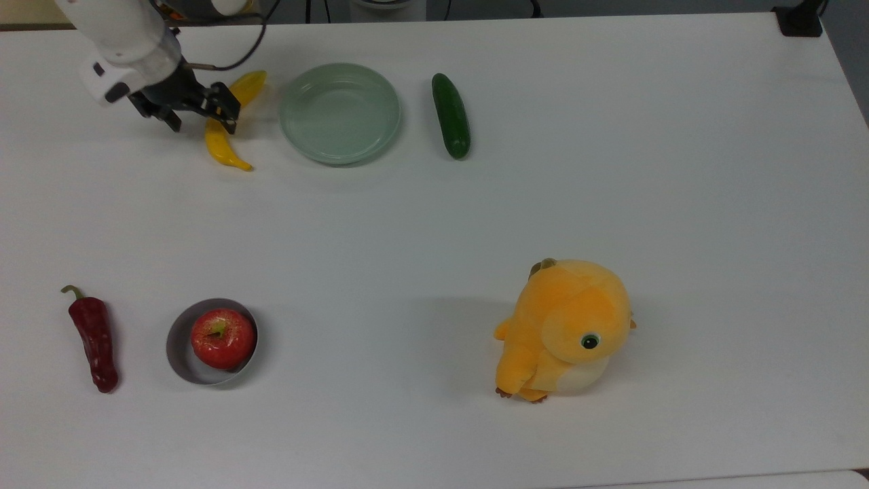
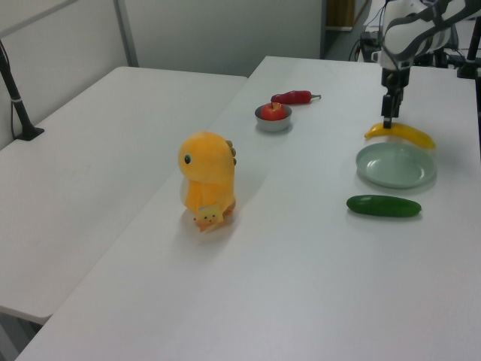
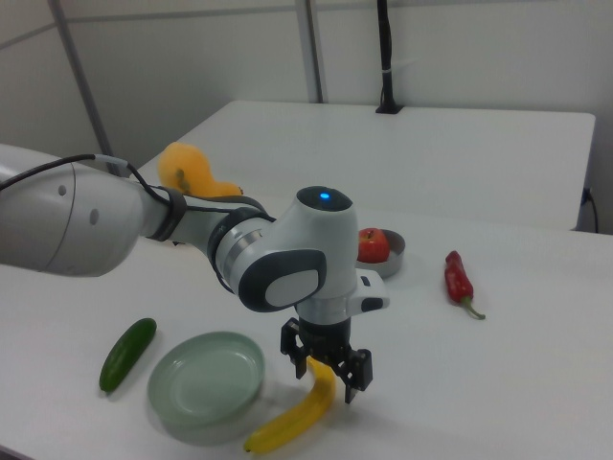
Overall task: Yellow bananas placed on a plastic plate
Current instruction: 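Lift the grasped banana up off the table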
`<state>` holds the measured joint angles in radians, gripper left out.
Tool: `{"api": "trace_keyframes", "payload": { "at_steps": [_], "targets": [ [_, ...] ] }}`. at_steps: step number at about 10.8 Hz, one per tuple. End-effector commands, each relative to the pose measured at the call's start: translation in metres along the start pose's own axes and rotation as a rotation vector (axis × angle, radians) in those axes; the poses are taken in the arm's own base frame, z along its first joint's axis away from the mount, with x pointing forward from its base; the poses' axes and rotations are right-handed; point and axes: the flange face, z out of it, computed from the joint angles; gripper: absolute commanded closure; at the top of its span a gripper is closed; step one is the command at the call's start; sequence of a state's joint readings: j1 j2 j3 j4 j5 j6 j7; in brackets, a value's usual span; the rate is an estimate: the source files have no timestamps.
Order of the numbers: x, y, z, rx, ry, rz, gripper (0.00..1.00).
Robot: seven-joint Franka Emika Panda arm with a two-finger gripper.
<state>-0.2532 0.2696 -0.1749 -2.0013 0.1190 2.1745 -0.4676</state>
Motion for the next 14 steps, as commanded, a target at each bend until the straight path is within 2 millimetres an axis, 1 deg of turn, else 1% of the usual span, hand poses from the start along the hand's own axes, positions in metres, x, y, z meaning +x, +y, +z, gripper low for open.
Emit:
{"api": "trace_keyframes", "payload": {
  "at_steps": [1, 2, 3, 4, 5, 7, 8, 9, 11, 13, 14],
  "targets": [
    [0.005, -0.012, 0.005, 0.006, 0.023, -0.011, 0.04],
    [0.007, -0.016, 0.005, 0.008, 0.023, -0.019, 0.12],
    [0.007, -0.015, 0.004, 0.008, 0.018, -0.025, 0.3],
    [0.005, -0.014, 0.004, 0.007, 0.014, -0.033, 0.56],
    [0.005, -0.012, 0.004, 0.005, 0.01, -0.042, 0.74],
    [0.002, -0.01, 0.002, 0.009, 0.006, -0.085, 0.88],
    [0.001, -0.008, 0.0, 0.009, 0.004, -0.103, 0.97],
    [-0.003, 0.002, -0.004, 0.01, 0.005, -0.116, 1.0],
    [-0.01, 0.013, -0.021, 0.029, -0.012, -0.144, 1.0],
    [-0.022, 0.031, -0.048, 0.047, -0.024, -0.173, 0.99],
    [-0.029, 0.037, -0.068, 0.051, -0.018, -0.188, 0.99]
  ]
}}
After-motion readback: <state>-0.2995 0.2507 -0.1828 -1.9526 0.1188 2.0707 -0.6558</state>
